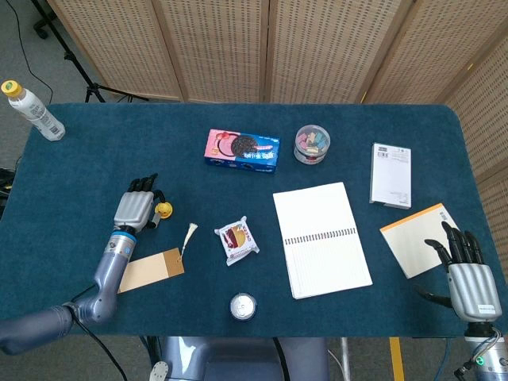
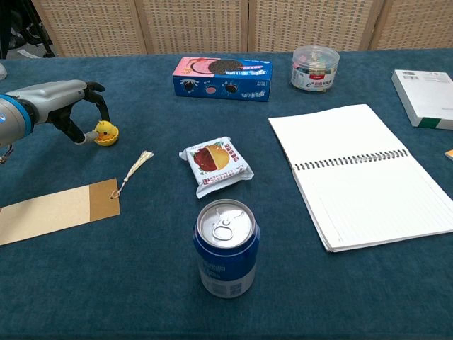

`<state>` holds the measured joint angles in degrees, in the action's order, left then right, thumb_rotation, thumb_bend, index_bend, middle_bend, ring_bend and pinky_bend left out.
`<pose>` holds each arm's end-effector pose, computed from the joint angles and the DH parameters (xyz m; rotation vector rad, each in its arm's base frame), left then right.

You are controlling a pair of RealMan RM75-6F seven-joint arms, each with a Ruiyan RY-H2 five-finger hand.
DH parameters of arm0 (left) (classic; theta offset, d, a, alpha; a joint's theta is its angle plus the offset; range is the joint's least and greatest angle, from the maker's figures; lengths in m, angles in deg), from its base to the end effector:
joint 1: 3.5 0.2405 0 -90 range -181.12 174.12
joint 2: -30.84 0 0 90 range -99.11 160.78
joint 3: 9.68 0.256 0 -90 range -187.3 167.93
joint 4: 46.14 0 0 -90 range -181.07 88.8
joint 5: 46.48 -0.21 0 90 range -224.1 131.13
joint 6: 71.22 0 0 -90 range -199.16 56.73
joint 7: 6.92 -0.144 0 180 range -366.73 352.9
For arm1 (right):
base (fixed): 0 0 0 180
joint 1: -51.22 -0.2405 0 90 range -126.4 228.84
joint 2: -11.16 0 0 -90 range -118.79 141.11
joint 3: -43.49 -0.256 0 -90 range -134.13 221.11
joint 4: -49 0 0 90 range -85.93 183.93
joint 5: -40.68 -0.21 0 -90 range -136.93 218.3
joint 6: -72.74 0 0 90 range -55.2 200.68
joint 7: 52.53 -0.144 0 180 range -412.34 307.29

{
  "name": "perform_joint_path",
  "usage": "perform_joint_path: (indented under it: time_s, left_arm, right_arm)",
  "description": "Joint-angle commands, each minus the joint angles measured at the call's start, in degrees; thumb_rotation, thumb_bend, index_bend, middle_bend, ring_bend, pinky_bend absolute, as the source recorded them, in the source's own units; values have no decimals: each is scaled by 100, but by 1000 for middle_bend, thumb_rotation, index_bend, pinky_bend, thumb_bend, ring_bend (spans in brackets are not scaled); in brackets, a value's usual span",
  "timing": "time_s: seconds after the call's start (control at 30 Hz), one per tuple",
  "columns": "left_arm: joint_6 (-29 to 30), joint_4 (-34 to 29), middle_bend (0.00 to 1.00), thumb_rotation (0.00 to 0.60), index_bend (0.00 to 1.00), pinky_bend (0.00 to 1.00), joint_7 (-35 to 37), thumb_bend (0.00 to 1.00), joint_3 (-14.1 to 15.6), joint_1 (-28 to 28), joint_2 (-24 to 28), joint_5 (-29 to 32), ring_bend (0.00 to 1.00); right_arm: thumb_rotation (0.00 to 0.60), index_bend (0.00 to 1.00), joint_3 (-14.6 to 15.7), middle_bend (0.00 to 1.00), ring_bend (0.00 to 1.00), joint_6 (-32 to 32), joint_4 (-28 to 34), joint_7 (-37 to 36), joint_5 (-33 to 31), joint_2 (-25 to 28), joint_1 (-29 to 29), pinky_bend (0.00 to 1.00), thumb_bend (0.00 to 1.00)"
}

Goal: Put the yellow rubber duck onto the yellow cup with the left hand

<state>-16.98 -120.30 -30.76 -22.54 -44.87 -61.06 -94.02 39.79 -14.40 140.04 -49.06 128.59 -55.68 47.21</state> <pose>-0.2093 0.3738 -0.0087 -1.5977 -1.0881 -0.7277 -0.3064 -0.1793 0.1509 1.3869 -0.8349 0.9178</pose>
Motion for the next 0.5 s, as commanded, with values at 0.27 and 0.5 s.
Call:
perform_joint_path:
  time_s: [0.27,0.5]
  left_arm:
    - [234,-382,0,600,161,0,-37,252,-65,49,299,-51,0]
    - [661,-986,0,600,129,0,331,243,-125,326,786,-405,0]
  right_arm:
    - [600,214,-3,0,0,-48,-12,24,32,-32,10,0,0]
    - [600,214,5,0,0,-17,-16,36,28,-29,3,0,0]
